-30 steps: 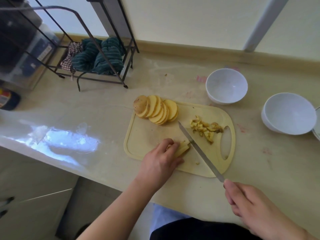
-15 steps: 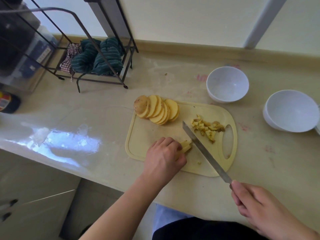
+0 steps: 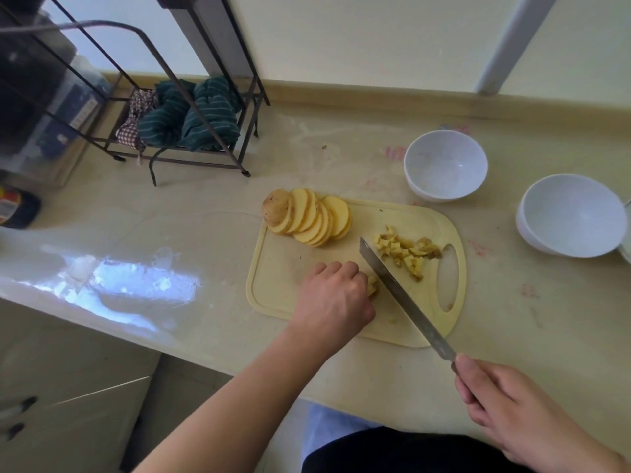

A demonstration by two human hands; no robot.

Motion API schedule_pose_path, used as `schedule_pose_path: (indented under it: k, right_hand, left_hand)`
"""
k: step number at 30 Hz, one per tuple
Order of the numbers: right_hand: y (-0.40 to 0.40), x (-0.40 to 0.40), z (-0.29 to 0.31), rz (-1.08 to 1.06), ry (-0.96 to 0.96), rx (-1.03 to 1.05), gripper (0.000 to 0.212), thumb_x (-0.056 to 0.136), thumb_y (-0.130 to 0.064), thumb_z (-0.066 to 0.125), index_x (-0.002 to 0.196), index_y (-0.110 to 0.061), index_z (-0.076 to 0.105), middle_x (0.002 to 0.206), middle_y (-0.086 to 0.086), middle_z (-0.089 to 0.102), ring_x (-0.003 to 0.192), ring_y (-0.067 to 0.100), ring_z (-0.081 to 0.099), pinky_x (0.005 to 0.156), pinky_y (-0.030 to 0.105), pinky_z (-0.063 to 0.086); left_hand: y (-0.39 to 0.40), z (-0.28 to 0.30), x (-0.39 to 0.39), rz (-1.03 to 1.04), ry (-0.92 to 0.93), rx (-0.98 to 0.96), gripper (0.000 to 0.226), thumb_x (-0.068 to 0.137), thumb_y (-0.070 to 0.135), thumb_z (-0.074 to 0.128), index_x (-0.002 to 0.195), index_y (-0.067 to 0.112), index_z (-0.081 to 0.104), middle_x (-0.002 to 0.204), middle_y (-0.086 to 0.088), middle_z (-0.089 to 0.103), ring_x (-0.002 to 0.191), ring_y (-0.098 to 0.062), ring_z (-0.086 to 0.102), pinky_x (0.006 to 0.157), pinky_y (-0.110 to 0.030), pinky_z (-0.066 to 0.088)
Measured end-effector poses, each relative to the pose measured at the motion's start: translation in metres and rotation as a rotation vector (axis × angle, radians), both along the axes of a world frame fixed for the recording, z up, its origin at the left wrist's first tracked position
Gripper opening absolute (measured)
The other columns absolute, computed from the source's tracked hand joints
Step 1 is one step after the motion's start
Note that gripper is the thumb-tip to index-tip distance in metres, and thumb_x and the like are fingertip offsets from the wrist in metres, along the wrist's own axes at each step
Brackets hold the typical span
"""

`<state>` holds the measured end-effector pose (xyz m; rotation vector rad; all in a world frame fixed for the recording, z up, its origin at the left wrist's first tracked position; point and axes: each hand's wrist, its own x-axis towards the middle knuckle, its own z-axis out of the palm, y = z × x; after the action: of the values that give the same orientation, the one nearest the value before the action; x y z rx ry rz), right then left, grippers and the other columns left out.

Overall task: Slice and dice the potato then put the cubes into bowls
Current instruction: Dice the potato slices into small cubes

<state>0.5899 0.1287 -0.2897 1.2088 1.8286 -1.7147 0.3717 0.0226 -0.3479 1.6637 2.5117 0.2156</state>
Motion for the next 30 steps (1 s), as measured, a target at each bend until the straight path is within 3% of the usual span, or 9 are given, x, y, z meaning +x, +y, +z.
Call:
schedule_pose_path:
  k: [4,10,16,20,24,30]
  right_hand:
    - [0.001,0.000,-0.001,0.006,-0.003,-0.007,0.061,0.083,-0.062,0.037,0.073,-0.002,0.043,0.059,0.006,0.030,0.042,0.011,0.021,0.035,0.013,0.018]
    - [0.002,0.001,0.000,-0.009,0.004,-0.047,0.057,0.087,-0.057,0.037,0.072,-0.002,0.042,0.061,0.007,0.029,0.042,0.011,0.020,0.035,0.013,0.018]
    - [0.004,0.000,0.001,-0.007,-0.010,-0.057,0.057,0.085,-0.060,0.037,0.073,-0.004,0.043,0.063,0.010,0.029,0.042,0.012,0.019,0.035,0.015,0.018]
    - [0.004,0.002,0.001,-0.006,-0.011,-0.064,0.060,0.085,-0.062,0.037,0.074,-0.002,0.043,0.063,0.010,0.029,0.043,0.012,0.019,0.035,0.016,0.018]
    - [0.002,0.002,-0.001,-0.004,0.004,-0.045,0.063,0.083,-0.063,0.036,0.075,-0.001,0.043,0.060,0.008,0.031,0.041,0.011,0.019,0.035,0.014,0.019]
    - [-0.006,-0.002,-0.003,0.068,0.036,0.036,0.059,0.081,-0.063,0.034,0.069,-0.007,0.046,0.048,-0.004,0.034,0.037,0.005,0.025,0.036,0.011,0.020]
  left_hand:
    - [-0.002,-0.003,0.004,0.060,-0.073,0.039,0.016,0.063,0.024,0.076,0.069,0.013,0.066,0.067,0.000,0.060,0.057,-0.023,0.057,0.054,-0.029,0.047]
    - [-0.011,0.007,-0.008,0.240,-0.329,0.148,0.014,0.084,0.019,0.075,0.093,0.010,0.069,0.078,-0.002,0.065,0.066,-0.022,0.060,0.059,-0.034,0.051]
    - [-0.008,-0.005,-0.033,0.117,-0.222,0.192,0.012,0.078,0.005,0.081,0.088,0.005,0.075,0.076,-0.006,0.067,0.066,-0.028,0.064,0.056,-0.039,0.057]
    - [-0.016,-0.013,-0.030,0.132,-0.261,0.284,0.012,0.090,0.019,0.077,0.096,0.009,0.078,0.087,-0.003,0.070,0.079,-0.024,0.066,0.068,-0.039,0.060]
    - [-0.028,-0.023,-0.011,0.084,-0.210,0.205,0.050,0.090,0.049,0.062,0.114,0.007,0.072,0.105,-0.008,0.066,0.091,-0.026,0.061,0.079,-0.037,0.057]
    - [-0.035,-0.046,0.012,0.150,-0.199,0.360,0.050,0.091,0.038,0.066,0.126,0.003,0.065,0.117,-0.011,0.057,0.104,-0.025,0.053,0.090,-0.041,0.053]
